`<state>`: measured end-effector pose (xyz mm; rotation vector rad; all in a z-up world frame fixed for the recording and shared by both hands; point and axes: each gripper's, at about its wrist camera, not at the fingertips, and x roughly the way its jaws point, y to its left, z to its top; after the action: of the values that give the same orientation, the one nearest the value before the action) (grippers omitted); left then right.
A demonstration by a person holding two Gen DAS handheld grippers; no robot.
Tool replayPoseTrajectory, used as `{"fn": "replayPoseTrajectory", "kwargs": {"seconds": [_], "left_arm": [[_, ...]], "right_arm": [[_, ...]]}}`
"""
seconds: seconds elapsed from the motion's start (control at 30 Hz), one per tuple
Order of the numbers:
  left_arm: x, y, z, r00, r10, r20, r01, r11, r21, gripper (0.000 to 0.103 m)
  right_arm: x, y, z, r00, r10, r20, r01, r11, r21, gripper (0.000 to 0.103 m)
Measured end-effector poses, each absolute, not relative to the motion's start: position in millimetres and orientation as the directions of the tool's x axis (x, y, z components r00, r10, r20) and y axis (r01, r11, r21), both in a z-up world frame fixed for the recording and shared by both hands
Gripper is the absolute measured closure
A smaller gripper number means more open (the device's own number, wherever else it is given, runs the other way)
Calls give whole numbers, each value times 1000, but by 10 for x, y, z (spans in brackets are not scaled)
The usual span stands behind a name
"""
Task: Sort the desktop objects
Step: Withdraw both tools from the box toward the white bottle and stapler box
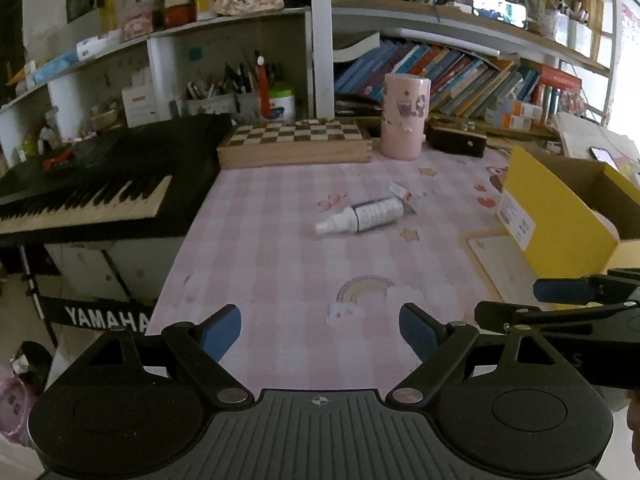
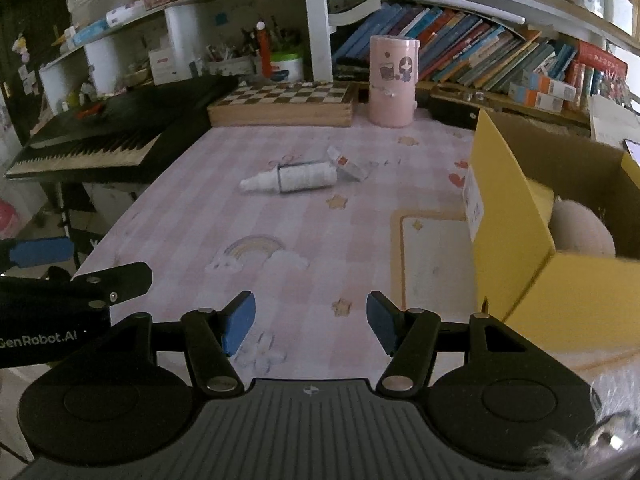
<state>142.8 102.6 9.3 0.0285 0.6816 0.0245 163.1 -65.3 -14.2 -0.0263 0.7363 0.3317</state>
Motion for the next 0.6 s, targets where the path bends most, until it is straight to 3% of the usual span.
{"fn": "replayPoseTrajectory", "kwargs": {"seconds": [0.6], "left_arm": [[2189,901,142,782,107,-614,-90,994,59,14]], "right_arm": [[2557,-725,-110,674,342,-655,-369,924,103,43]]}}
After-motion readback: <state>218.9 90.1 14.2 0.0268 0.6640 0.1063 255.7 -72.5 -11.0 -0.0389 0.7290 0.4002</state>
